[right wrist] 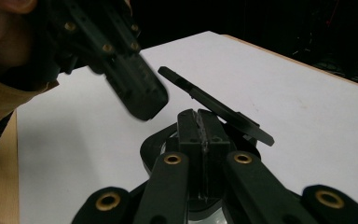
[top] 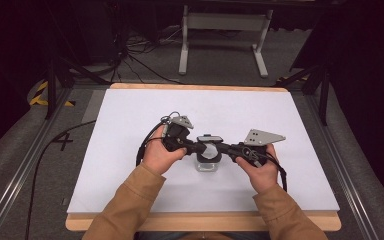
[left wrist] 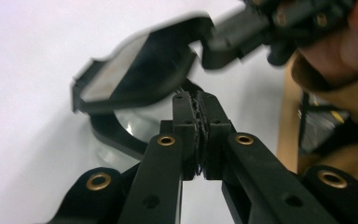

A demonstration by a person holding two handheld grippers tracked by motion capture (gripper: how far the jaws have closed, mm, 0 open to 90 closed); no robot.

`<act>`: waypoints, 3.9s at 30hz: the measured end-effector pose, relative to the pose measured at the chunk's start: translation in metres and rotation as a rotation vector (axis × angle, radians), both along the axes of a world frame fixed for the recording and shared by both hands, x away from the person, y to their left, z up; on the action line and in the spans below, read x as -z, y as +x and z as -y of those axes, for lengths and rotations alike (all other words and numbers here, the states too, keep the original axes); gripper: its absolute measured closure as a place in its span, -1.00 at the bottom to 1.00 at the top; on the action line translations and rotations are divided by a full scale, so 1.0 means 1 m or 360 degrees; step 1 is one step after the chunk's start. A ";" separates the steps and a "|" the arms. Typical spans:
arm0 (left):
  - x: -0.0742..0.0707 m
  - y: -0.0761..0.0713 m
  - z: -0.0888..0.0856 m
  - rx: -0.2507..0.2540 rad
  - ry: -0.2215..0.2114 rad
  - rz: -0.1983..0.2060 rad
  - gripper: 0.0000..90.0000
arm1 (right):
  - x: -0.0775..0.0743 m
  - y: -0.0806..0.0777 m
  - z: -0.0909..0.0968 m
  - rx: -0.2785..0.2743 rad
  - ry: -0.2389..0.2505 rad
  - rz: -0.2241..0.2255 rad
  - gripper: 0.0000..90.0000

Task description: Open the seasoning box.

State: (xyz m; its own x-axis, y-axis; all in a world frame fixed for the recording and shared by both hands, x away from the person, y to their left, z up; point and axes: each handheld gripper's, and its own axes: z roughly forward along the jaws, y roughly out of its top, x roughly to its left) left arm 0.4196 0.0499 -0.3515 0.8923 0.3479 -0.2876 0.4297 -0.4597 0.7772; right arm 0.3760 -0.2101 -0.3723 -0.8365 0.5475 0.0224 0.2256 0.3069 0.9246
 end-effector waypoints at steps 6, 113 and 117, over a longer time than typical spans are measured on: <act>-0.005 0.004 -0.005 -0.0066 -0.0121 0.0045 0.98 | 0.008 0.000 -0.003 -0.0006 -0.0040 -0.0057 1.00; 0.057 0.020 -0.138 -0.0667 0.0310 -0.0093 0.10 | 0.027 0.070 0.120 0.0557 -0.0280 -0.0365 0.42; 0.069 0.025 -0.135 -0.0644 0.0343 -0.0126 0.09 | 0.037 0.074 0.121 0.0570 -0.0346 -0.0396 0.39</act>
State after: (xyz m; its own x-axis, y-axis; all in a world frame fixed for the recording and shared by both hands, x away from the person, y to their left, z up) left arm 0.4441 0.1845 -0.4206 0.6508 0.7228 -0.2324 0.6620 -0.3903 0.6398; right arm 0.4500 -0.3312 -0.4090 -0.5786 0.8140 0.0508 0.5582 0.3498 0.7524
